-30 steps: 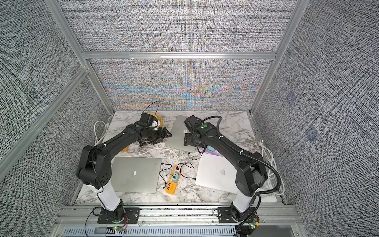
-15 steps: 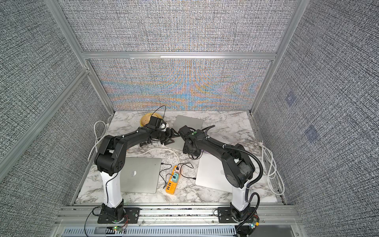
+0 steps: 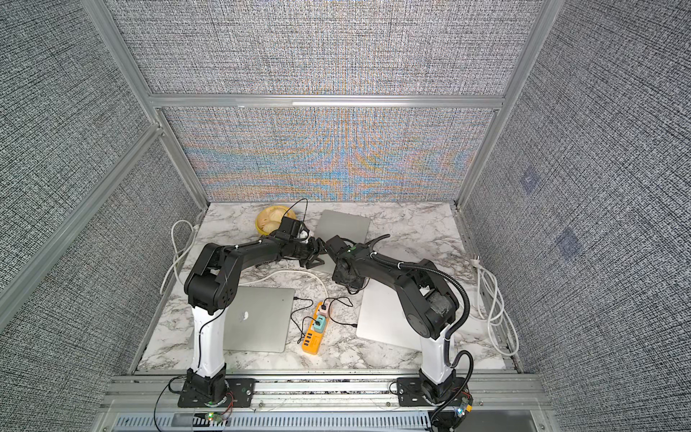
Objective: Unplug the laptop charger
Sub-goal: Remove the charging cable from the laptop.
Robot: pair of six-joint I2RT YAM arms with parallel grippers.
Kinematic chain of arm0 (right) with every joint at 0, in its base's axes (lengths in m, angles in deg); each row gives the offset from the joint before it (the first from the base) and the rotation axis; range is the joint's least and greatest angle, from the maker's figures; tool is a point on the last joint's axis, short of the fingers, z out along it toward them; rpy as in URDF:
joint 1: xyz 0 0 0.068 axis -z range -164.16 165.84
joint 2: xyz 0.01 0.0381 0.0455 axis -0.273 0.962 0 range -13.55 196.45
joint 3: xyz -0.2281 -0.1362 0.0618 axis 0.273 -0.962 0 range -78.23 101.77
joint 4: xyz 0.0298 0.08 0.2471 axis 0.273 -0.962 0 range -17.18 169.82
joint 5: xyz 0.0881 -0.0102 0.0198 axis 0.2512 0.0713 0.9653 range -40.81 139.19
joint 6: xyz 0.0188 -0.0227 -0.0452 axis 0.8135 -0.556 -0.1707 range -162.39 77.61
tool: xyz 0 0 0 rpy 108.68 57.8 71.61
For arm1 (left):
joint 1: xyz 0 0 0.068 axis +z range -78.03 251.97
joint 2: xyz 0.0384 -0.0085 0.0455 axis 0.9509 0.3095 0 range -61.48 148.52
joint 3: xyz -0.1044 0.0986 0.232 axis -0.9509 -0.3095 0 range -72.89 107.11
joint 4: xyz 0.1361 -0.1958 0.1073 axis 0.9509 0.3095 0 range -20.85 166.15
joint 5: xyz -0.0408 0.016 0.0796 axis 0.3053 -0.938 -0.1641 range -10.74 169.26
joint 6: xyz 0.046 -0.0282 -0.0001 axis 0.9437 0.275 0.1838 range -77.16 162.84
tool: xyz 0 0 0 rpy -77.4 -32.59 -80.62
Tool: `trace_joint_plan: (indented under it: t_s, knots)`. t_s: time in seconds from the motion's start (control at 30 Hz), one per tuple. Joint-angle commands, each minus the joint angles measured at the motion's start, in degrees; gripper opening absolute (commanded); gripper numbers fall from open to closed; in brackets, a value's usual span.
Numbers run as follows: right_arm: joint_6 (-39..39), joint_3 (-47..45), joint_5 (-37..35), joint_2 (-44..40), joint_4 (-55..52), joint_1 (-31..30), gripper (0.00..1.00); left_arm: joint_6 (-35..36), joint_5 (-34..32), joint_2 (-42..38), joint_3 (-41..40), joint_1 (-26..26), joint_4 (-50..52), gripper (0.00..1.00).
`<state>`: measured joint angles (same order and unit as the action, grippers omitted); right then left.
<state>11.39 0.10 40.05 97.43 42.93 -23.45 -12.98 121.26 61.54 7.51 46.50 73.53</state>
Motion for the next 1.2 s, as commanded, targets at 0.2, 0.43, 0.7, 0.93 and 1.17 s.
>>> trace_joint_plan:
  t_s: [0.2,0.43,0.7,0.93,1.17]
  knots:
    - [-0.18,2.25,-2.18,2.99,1.40,-1.18,0.31,-1.41,0.77,1.75,0.46,-0.28,-1.28,0.67]
    - [-0.67,3.11,-5.29,3.76,-0.22,-1.84,0.30,-1.32,0.38,2.20,0.46,-0.28,-0.52,0.67]
    - [-1.00,1.09,-6.12,4.18,2.37,-1.92,0.27,-1.45,0.54,2.60,0.46,-0.28,-0.16,0.67]
    - [-2.55,0.43,-7.09,4.31,4.60,-2.26,0.25,-1.31,0.55,2.76,0.46,-0.28,0.36,0.67]
    - [-3.88,0.26,-8.03,5.18,6.08,-2.30,0.25,-0.83,0.46,2.58,0.19,-0.28,1.07,0.67]
